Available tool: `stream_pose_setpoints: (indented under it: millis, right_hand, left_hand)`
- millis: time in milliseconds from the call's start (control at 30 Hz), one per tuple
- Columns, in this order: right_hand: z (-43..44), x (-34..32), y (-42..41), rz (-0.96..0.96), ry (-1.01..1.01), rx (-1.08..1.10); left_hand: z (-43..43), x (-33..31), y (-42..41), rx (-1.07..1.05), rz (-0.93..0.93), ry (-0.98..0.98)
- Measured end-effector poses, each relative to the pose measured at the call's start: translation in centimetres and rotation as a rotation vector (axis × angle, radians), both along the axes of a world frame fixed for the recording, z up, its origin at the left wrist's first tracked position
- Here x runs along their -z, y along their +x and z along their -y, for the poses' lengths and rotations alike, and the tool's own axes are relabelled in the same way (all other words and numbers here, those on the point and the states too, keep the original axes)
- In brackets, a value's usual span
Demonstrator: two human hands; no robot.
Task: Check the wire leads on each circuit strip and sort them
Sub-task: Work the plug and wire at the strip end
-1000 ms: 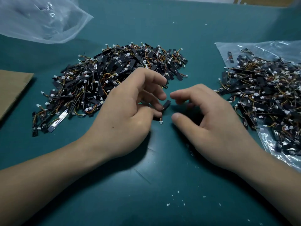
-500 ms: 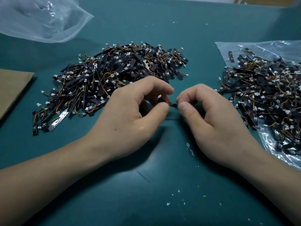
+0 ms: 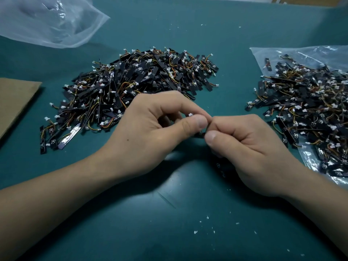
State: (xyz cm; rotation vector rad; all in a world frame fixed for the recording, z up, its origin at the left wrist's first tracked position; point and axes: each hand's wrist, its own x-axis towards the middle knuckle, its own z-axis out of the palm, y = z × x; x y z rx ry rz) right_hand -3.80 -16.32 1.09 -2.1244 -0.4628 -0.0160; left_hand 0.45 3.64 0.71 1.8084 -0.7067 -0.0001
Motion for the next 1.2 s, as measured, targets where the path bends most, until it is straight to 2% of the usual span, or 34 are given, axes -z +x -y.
stream_pose_setpoints:
  millis: [100,267,433,867,1200]
  right_hand:
    - [0.24,-0.08,0.02,-0.028,0.054,-0.052]
    - [0.38,-0.02,0.04,0.008,0.194,0.0]
    - [0.51,0.07,0.24,-0.023,0.144,-0.018]
    - [0.55,-0.1,-0.05,-0.06,0.174,-0.065]
    - [0.51,-0.15,-0.08,-0.038,0.169,-0.058]
  left_hand:
    - [0.16,-0.08,-0.19,0.036,-0.028,-0.014]
    - [0.01,-0.15,-0.16,0.031,-0.186,-0.053]
    - [0.03,-0.58,-0.47,0.119,-0.095,0.133]
    - [-0.01,-0.58,-0.58,0.108,-0.022,0.138]
    - [-0.05,-0.56,-0.55,0.152,-0.042,0.15]
